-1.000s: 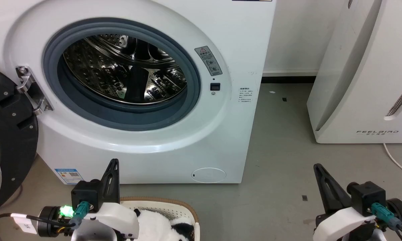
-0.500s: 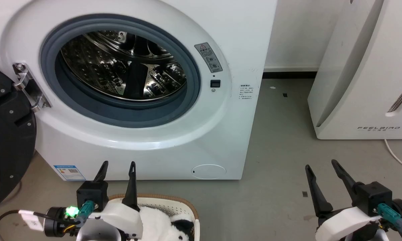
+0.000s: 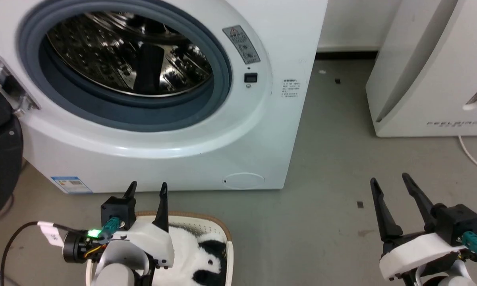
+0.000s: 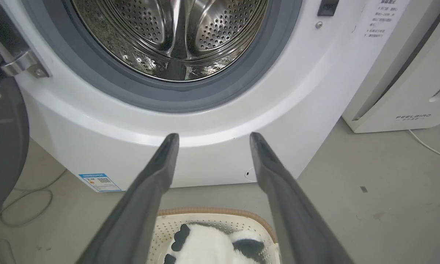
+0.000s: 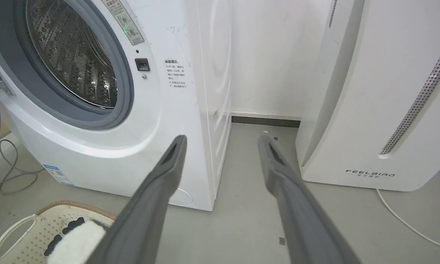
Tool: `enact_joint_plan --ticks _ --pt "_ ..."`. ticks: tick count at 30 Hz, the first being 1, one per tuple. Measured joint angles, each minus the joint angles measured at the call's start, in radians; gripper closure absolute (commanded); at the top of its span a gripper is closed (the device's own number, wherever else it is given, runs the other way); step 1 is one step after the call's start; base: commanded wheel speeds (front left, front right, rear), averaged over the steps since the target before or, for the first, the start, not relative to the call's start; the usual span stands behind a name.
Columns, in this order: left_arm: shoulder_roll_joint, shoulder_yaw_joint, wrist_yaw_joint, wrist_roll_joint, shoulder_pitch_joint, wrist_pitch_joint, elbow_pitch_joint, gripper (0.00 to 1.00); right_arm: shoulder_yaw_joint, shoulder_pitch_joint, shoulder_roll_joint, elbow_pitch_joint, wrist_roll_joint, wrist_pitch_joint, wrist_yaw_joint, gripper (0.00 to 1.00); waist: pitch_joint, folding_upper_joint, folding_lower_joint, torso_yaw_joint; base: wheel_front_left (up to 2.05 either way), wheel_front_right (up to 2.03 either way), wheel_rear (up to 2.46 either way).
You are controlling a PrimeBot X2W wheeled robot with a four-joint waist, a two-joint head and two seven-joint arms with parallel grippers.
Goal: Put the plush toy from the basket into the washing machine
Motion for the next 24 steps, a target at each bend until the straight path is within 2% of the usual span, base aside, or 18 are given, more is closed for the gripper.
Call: enact_joint_plan --ticks 24 --pt "0.05 -0.055 0.0 -0.048 -0.2 0.03 0.256 0.0 -0.045 -0.104 0.0 -0.07 0.06 -0.051 0.0 0.0 0.271 0.0 0.0002 -0.013 0.0 0.0 0.0"
